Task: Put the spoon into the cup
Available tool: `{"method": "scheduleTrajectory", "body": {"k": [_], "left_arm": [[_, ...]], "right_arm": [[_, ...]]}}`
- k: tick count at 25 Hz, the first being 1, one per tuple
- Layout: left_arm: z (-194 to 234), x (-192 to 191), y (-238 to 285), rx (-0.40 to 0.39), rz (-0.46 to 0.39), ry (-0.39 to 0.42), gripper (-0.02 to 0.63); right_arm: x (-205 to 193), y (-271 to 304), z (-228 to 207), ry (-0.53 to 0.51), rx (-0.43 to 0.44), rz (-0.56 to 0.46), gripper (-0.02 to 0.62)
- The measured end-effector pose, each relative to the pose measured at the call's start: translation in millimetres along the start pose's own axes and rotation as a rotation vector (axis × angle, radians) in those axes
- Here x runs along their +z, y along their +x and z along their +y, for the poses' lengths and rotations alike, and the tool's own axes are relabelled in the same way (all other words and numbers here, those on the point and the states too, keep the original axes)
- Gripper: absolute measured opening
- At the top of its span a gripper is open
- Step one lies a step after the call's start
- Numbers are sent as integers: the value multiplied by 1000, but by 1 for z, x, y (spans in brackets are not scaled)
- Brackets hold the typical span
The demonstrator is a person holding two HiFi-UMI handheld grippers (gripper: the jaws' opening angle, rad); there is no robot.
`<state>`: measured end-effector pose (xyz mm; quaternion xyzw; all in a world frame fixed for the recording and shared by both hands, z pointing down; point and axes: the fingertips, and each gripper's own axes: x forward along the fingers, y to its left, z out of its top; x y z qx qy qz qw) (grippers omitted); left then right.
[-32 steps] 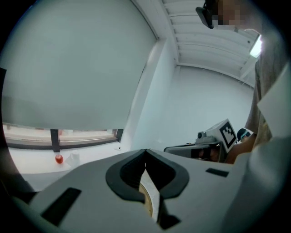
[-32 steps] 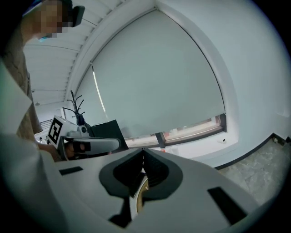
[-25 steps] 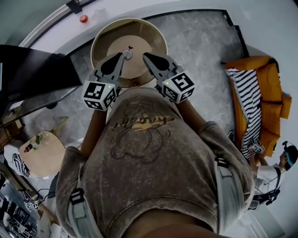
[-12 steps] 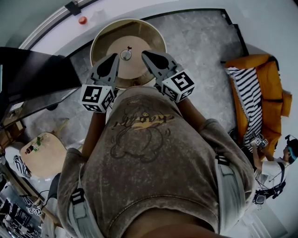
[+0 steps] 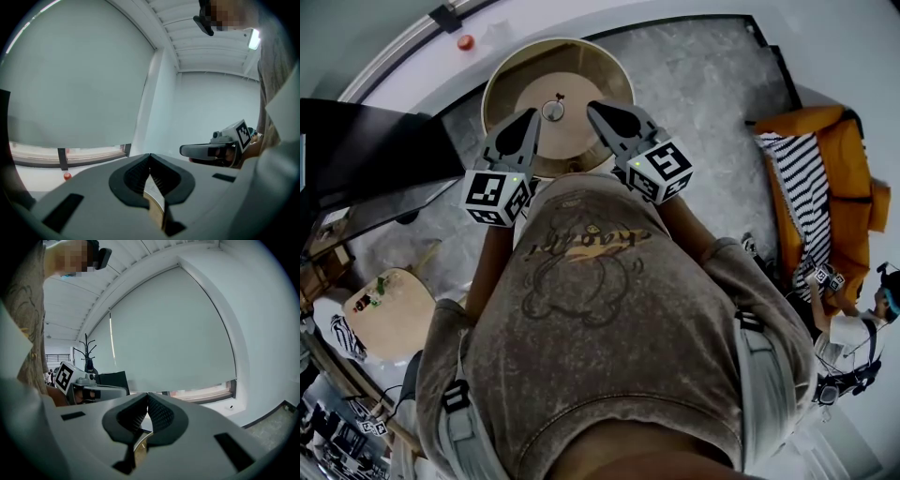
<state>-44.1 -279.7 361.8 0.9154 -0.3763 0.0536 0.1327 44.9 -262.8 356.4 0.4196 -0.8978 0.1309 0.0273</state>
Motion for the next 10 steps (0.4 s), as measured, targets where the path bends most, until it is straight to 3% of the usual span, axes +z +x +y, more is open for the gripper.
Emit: {"method": "scheduleTrajectory", "body": {"k": [10], "left_arm": [[-1,-5,-1,12,16,-24,18]], "right_arm": [[-6,-2,-1,24,16,14,18]]}}
